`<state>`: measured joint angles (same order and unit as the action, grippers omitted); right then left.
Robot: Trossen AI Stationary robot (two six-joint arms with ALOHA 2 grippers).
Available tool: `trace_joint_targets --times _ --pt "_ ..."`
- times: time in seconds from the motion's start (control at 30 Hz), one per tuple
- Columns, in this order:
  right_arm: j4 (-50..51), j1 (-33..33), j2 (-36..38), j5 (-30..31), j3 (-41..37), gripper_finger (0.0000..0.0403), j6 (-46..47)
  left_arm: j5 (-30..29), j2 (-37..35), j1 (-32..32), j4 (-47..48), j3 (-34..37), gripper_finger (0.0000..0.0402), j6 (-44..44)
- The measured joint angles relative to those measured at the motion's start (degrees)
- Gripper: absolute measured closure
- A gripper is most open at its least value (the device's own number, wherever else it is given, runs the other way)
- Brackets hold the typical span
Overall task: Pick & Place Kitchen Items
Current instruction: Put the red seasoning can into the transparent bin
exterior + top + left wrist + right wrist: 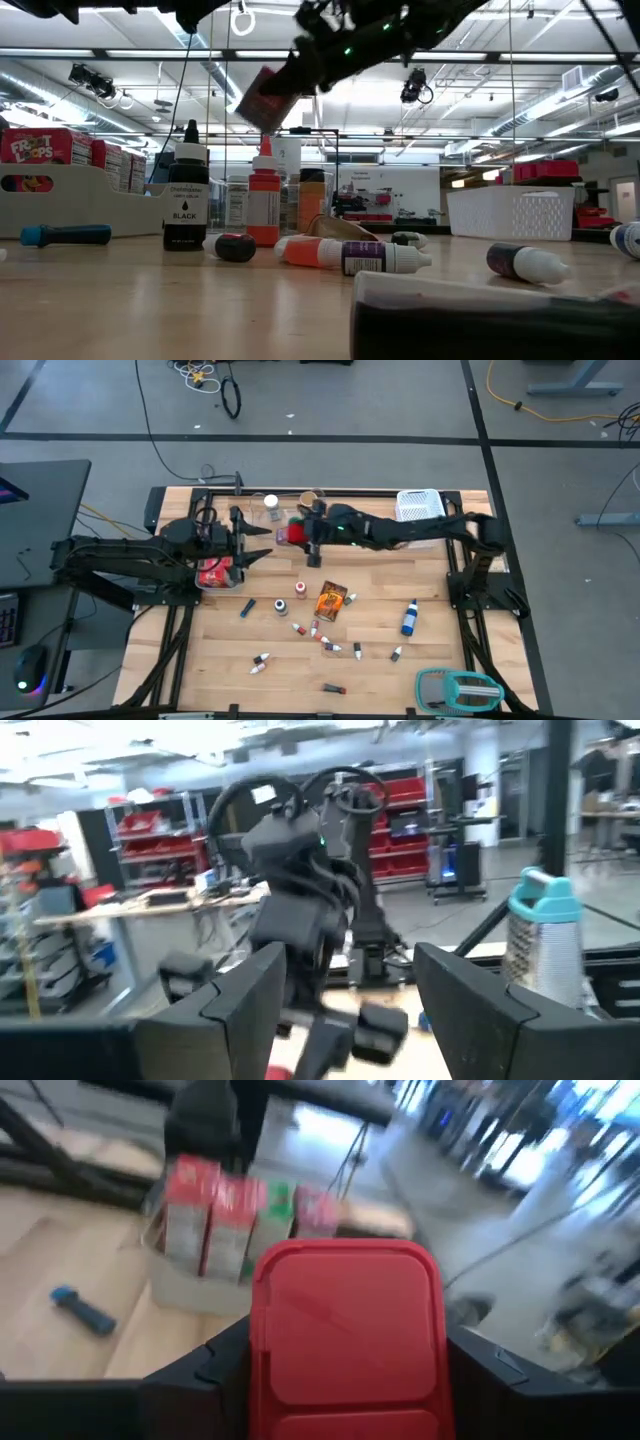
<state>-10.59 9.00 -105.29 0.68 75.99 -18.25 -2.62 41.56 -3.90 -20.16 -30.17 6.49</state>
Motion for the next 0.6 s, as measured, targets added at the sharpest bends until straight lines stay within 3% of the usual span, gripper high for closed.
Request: trace_joint_targets --times 0.23,0.6 --pt "4.9 3.0 -7.4 0.3 7.8 0.0185 0.5 -1.4 0.0 0.0 2.9 0.0 0.0170 -1.6" --pt "9.0 6.5 -10.0 -0.3 8.5 0.0186 4.0 -1.5 0.0 0.0 5.4 0.0 0.0170 -1.7"
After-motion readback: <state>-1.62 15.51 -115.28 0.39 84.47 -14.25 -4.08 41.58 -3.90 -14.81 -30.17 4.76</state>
